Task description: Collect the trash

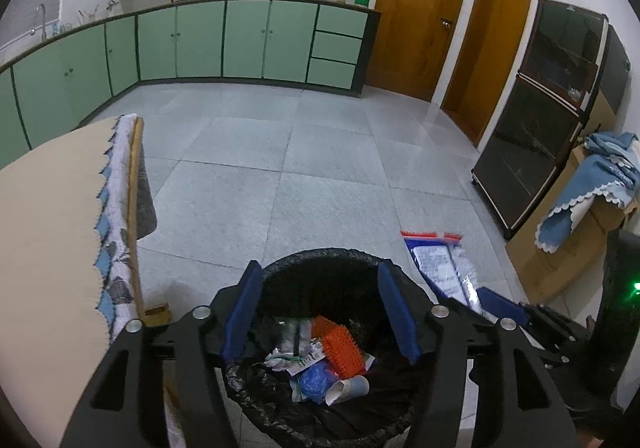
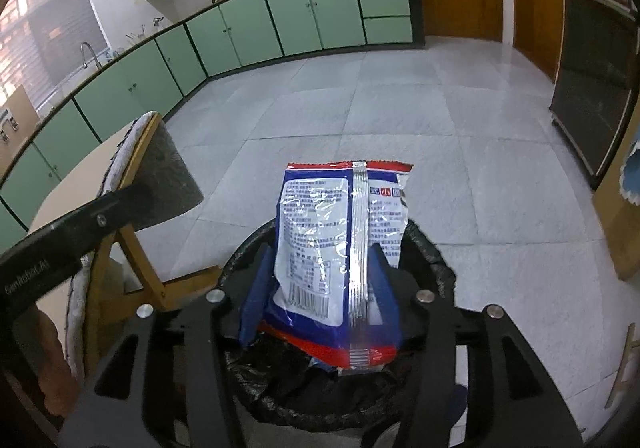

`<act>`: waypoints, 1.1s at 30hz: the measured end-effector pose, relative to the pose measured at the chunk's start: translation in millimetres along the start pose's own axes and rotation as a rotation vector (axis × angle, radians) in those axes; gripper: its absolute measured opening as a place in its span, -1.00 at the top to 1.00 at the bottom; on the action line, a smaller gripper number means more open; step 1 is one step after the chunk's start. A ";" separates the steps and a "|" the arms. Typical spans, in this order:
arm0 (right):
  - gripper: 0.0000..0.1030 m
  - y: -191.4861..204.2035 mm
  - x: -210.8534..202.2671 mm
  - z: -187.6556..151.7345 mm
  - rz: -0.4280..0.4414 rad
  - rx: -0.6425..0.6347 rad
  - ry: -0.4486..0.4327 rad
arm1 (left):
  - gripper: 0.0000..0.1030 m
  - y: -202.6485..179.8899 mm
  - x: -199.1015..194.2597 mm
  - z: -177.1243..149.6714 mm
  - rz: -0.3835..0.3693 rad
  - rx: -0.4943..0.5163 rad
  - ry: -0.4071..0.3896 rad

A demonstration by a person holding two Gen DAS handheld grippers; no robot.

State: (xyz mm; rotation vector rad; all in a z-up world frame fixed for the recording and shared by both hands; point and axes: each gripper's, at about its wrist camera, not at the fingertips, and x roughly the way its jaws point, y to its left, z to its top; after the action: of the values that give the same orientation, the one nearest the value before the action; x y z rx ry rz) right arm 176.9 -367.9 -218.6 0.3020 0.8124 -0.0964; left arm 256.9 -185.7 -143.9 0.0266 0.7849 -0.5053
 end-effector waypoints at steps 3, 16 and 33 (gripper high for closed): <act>-0.07 7.7 -0.3 -2.6 -0.019 -0.061 -0.009 | -0.16 2.7 -2.6 1.6 0.005 -0.004 -0.006; -0.07 -0.2 -9.6 0.7 0.007 0.023 -0.032 | -0.17 1.5 -12.4 -1.5 0.027 -0.001 -0.023; -0.15 51.5 -105.5 20.2 0.027 -0.107 -0.145 | -0.64 18.2 -120.5 3.4 0.073 0.005 -0.153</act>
State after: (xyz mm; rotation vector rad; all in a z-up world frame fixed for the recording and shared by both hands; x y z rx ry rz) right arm 129.0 -328.2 -117.0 0.2025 0.6666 -0.0484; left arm 195.5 -119.1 -62.3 0.0211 0.6306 -0.4348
